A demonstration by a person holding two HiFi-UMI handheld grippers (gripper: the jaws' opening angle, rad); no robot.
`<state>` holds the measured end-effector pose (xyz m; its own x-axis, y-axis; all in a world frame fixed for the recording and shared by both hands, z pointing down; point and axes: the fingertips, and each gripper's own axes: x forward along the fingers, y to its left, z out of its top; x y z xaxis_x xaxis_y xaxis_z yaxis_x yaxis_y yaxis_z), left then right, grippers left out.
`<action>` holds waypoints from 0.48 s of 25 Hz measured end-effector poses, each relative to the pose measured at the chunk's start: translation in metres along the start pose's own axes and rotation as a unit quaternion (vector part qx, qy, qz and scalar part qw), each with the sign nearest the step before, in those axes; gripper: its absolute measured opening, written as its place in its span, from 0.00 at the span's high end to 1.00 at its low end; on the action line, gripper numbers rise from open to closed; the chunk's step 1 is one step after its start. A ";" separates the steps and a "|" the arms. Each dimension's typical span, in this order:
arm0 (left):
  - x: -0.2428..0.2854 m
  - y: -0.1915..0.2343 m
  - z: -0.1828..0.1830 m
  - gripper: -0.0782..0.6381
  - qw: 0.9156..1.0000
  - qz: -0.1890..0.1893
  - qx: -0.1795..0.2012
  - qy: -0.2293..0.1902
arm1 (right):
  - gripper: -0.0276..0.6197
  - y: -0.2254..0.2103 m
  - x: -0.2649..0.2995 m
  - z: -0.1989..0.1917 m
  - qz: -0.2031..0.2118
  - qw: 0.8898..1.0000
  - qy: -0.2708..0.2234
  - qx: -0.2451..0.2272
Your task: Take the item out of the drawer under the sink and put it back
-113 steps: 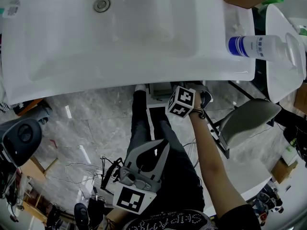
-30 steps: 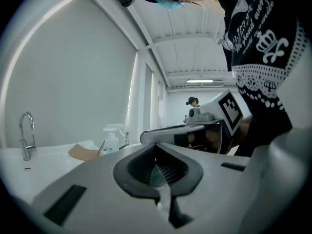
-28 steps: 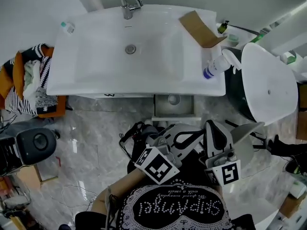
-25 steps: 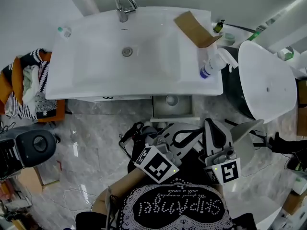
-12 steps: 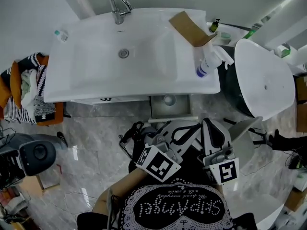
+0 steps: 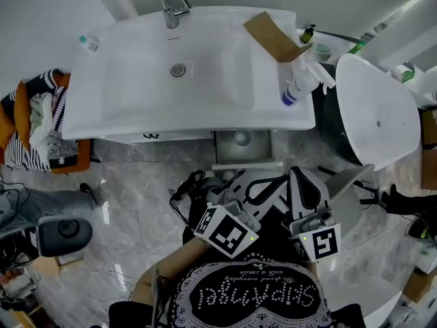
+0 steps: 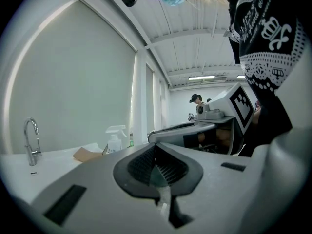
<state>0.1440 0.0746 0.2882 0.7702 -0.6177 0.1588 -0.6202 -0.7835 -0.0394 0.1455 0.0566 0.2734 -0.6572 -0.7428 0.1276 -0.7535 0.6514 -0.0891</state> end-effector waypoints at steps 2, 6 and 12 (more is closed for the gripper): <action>-0.001 0.000 0.000 0.88 1.000 0.001 0.000 0.000 | 0.93 0.001 0.000 0.000 0.000 1.000 0.000 0.000; -0.001 -0.001 0.000 0.88 1.000 0.001 0.000 -0.001 | 0.93 0.001 -0.001 -0.001 0.000 1.000 -0.001 0.001; 0.001 -0.001 0.001 0.88 1.000 0.004 0.000 -0.005 | 0.93 -0.001 -0.001 -0.002 0.003 1.000 -0.002 -0.001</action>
<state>0.1449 0.0748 0.2878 0.7671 -0.6238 0.1495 -0.6258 -0.7790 -0.0396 0.1468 0.0573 0.2750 -0.6624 -0.7388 0.1238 -0.7489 0.6569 -0.0871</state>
